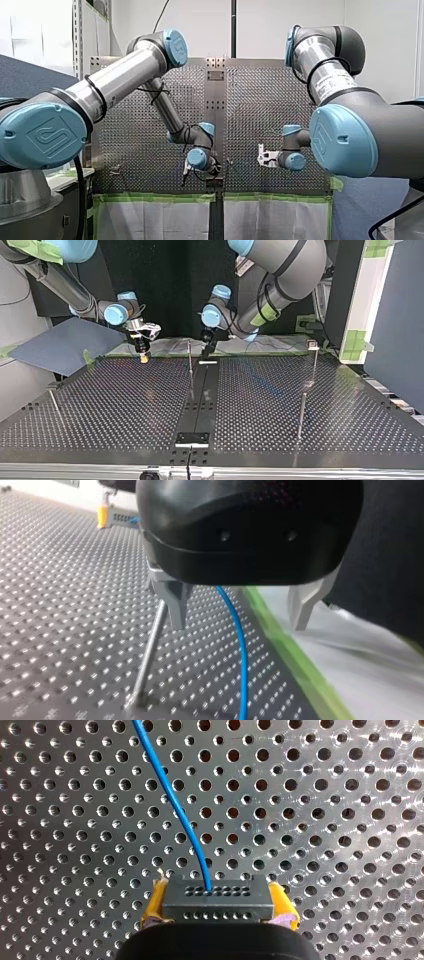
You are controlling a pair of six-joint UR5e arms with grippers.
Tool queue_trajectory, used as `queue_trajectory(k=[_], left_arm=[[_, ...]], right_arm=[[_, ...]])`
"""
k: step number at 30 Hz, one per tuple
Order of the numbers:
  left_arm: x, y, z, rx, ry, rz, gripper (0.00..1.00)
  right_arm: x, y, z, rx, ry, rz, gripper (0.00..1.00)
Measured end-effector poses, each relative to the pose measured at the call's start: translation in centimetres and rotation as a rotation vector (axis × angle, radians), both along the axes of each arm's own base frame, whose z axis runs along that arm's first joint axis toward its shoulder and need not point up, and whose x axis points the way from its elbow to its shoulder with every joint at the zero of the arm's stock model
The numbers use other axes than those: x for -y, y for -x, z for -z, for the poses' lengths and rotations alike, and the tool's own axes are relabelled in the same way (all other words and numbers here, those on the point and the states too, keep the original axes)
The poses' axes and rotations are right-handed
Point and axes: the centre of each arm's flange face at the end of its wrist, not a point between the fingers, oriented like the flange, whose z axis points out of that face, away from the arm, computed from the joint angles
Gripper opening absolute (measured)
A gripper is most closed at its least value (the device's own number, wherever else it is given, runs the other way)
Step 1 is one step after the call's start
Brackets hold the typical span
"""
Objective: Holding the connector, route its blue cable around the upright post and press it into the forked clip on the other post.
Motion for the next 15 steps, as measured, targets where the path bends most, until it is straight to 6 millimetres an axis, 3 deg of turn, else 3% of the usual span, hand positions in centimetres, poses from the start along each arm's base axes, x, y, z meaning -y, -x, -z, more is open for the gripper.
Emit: queue_trajectory(k=[8,15], left_arm=[[-0.1,1.3,0.1,0.004,-0.031,-0.001,1.0],[0.3,2.8,-1.8,0.046,-0.007,0.033,1.0]], right_arm=[[0.0,0.1,0.0,0.0,-0.001,0.002,0.0],[0.0,0.0,0.0,0.0,0.0,0.0,0.0]])
